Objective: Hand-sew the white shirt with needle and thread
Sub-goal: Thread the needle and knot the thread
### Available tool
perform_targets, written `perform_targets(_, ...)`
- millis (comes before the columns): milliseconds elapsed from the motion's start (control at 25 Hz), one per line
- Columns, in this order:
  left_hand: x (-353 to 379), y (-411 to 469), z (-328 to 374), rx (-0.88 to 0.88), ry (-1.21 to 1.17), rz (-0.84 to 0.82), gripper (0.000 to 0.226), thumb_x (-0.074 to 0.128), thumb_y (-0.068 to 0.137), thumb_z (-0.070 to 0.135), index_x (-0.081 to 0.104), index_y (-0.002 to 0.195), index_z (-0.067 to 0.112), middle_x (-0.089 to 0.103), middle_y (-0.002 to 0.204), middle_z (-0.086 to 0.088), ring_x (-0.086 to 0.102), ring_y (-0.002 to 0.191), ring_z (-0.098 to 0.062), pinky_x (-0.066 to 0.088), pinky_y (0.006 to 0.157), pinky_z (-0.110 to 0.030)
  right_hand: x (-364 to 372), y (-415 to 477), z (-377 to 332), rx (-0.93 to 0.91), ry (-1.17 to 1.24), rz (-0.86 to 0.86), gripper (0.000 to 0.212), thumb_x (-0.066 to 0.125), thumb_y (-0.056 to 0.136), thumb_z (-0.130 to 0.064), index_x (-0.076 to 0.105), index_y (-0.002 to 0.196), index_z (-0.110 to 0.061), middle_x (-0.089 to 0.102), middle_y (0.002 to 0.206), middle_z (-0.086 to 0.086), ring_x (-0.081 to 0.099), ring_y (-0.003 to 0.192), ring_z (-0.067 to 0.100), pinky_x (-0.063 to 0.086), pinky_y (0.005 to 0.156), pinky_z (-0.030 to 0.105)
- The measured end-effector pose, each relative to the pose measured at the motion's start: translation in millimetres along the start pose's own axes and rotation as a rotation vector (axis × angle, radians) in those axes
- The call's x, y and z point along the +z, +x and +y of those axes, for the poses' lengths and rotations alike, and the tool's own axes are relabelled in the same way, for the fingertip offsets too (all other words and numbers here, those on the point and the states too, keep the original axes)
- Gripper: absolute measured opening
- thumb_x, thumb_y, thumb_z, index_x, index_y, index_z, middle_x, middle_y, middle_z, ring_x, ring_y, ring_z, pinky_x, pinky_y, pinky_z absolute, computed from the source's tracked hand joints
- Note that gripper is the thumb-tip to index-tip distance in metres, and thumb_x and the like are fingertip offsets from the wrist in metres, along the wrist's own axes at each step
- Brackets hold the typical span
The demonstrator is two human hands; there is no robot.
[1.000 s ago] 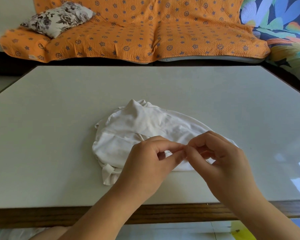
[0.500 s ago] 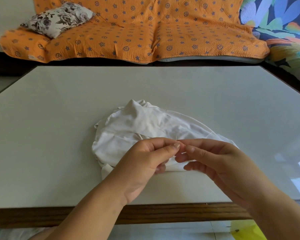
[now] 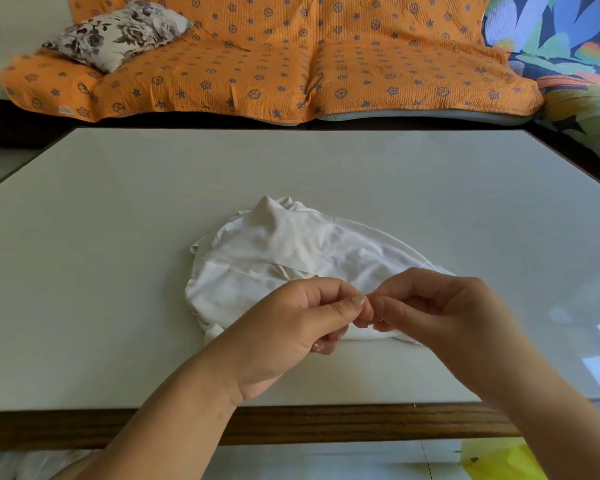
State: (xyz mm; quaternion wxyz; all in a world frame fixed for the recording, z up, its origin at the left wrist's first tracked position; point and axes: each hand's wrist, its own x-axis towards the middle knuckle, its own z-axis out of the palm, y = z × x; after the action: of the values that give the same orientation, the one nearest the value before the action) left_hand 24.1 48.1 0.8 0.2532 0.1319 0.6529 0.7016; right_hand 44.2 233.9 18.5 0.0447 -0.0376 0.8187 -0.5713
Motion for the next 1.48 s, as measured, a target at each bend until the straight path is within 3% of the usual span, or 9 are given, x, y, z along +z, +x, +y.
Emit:
perform_targets(240,3.4,0.2,-0.2,-0.030,0.028,0.021,0.026,0.054,0.097,0.015,0.070,0.078,0.018,0.060,0.066,0.015,0.041,0.061,-0.006,0.038,0.057,-0.014,9.1,-2.8,4.3,-0.165,-0.205,0.126,0.019,0.069,0.078,-0.009,0.071,0.065,-0.023,0.070,0.073,-0.009,0.068,0.072,0.010,0.051,0.066,0.014)
perform_targets(480,1.3,1.0,-1.0,-0.062,-0.149,0.027,0.016,0.064,0.081,0.023,0.077,0.083,0.015,0.069,0.085,-0.001,0.042,0.059,-0.005,0.034,0.053,-0.015,5.8,1.3,5.3,0.008,0.135,0.003,0.016,0.062,0.086,-0.008,0.070,0.073,-0.009,0.074,0.075,0.004,0.069,0.071,0.013,0.051,0.065,0.021)
perform_targets(800,-0.3,3.5,-4.0,-0.093,-0.242,0.104,0.017,0.067,0.076,0.021,0.079,0.084,0.012,0.067,0.077,-0.001,0.039,0.053,-0.004,0.030,0.049,-0.014,5.6,7.4,12.5,0.071,0.378,-0.066,0.017,0.060,0.075,-0.020,0.072,0.072,-0.007,0.071,0.079,0.017,0.070,0.079,0.024,0.053,0.065,0.025)
perform_targets(920,2.3,3.0,-5.3,-0.077,-0.200,0.179,0.022,0.069,0.073,0.025,0.080,0.086,0.013,0.067,0.078,-0.002,0.039,0.054,-0.004,0.034,0.049,-0.014,5.7,7.9,13.1,0.086,0.429,-0.067,0.017,0.059,0.076,-0.020,0.073,0.073,-0.010,0.070,0.079,0.017,0.070,0.079,0.026,0.053,0.065,0.027)
perform_targets(1040,5.2,2.3,-6.6,-0.025,-0.033,0.258,0.024,0.069,0.075,0.035,0.080,0.089,0.020,0.070,0.082,0.000,0.039,0.060,-0.008,0.037,0.059,-0.019,6.6,6.6,11.5,0.101,0.504,-0.033,0.022,0.062,0.078,-0.023,0.069,0.091,-0.006,0.070,0.084,0.016,0.070,0.082,0.031,0.052,0.066,0.034)
perform_targets(1160,7.4,2.5,-6.3,0.014,0.056,0.312,0.015,0.066,0.087,0.029,0.080,0.089,0.024,0.071,0.078,0.006,0.043,0.060,-0.007,0.037,0.066,-0.022,11.6,2.9,8.4,0.044,0.320,0.029,0.031,0.083,0.072,-0.027,0.070,0.095,-0.011,0.074,0.082,0.009,0.072,0.081,0.024,0.054,0.069,0.032)
perform_targets(1320,10.9,1.1,-6.5,0.051,0.151,0.327,0.016,0.065,0.090,0.027,0.079,0.097,0.023,0.072,0.076,0.015,0.059,0.060,0.007,0.042,0.073,-0.016,15.6,-1.1,4.5,0.008,0.237,0.131,0.013,0.075,0.072,-0.022,0.073,0.079,-0.011,0.075,0.074,0.003,0.071,0.073,0.014,0.055,0.065,0.022)
perform_targets(1400,11.2,0.5,-9.0,0.082,0.242,0.355,0.017,0.065,0.090,0.032,0.078,0.099,0.026,0.074,0.082,0.014,0.067,0.077,0.001,0.050,0.079,-0.022,17.2,-1.7,7.8,-0.027,0.155,0.185,0.005,0.075,0.078,-0.013,0.071,0.076,-0.014,0.074,0.070,-0.004,0.070,0.068,0.008,0.053,0.062,0.016)
perform_targets(1480,11.4,1.0,-11.4,0.129,0.345,0.397,0.015,0.066,0.089,0.034,0.078,0.095,0.029,0.074,0.086,0.010,0.068,0.086,-0.010,0.054,0.080,-0.026,21.2,-2.5,14.0,-0.117,-0.030,0.261,0.012,0.073,0.080,-0.012,0.068,0.073,-0.020,0.073,0.069,-0.011,0.068,0.067,0.005,0.052,0.063,0.013)
